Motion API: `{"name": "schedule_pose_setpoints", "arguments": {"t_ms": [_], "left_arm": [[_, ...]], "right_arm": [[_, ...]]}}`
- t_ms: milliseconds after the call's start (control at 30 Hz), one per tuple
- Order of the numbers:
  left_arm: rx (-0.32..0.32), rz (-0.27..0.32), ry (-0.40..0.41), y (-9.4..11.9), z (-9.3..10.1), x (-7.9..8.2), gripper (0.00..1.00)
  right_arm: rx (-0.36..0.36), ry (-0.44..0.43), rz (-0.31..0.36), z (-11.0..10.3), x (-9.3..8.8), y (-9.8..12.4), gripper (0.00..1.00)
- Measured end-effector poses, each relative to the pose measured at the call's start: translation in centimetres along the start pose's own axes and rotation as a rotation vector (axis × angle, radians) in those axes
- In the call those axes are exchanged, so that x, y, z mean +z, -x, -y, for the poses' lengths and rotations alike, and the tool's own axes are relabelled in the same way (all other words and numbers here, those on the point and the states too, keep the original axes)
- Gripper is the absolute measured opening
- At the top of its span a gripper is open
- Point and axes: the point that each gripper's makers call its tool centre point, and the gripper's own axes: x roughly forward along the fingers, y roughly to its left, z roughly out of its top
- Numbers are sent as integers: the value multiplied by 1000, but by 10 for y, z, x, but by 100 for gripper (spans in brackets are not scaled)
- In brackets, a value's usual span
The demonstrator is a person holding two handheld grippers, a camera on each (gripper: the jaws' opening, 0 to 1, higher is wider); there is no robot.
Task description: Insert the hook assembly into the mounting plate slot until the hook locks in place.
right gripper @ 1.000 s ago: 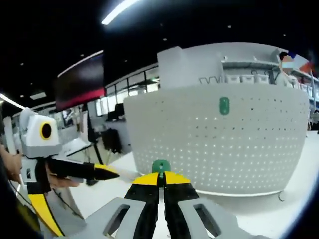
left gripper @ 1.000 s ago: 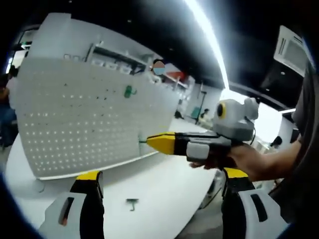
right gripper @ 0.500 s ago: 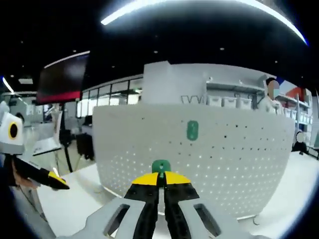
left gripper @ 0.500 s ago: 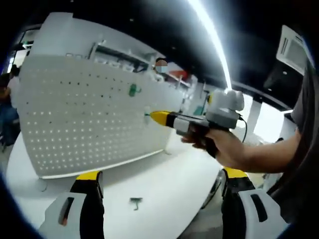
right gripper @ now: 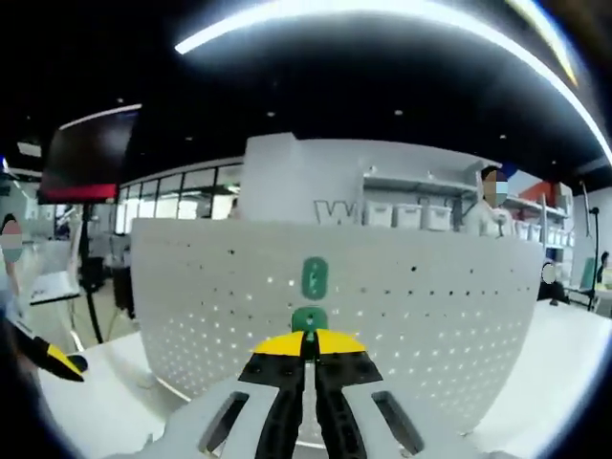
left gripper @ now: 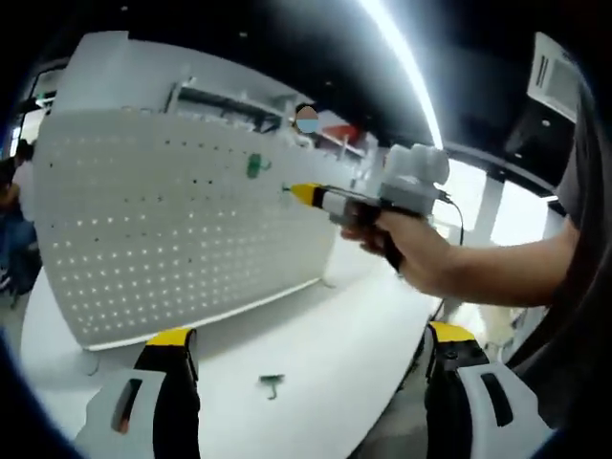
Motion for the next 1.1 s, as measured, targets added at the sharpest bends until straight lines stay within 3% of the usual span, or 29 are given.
{"name": "schedule_pose_setpoints", "arguments": {"t_ms": [633,800,1100], "left_arm": [[-13,-19,2,-7,2,-4,100],[-4,-16,5,-7,-1,-2,100],[11,-22,8,-5,-6,-3,99]], "right_arm": [[-60,9,60,33,24,-48,0],[-73,17,91,38,35,-54,0],[-96,13,105,46,36,-60,0]]}}
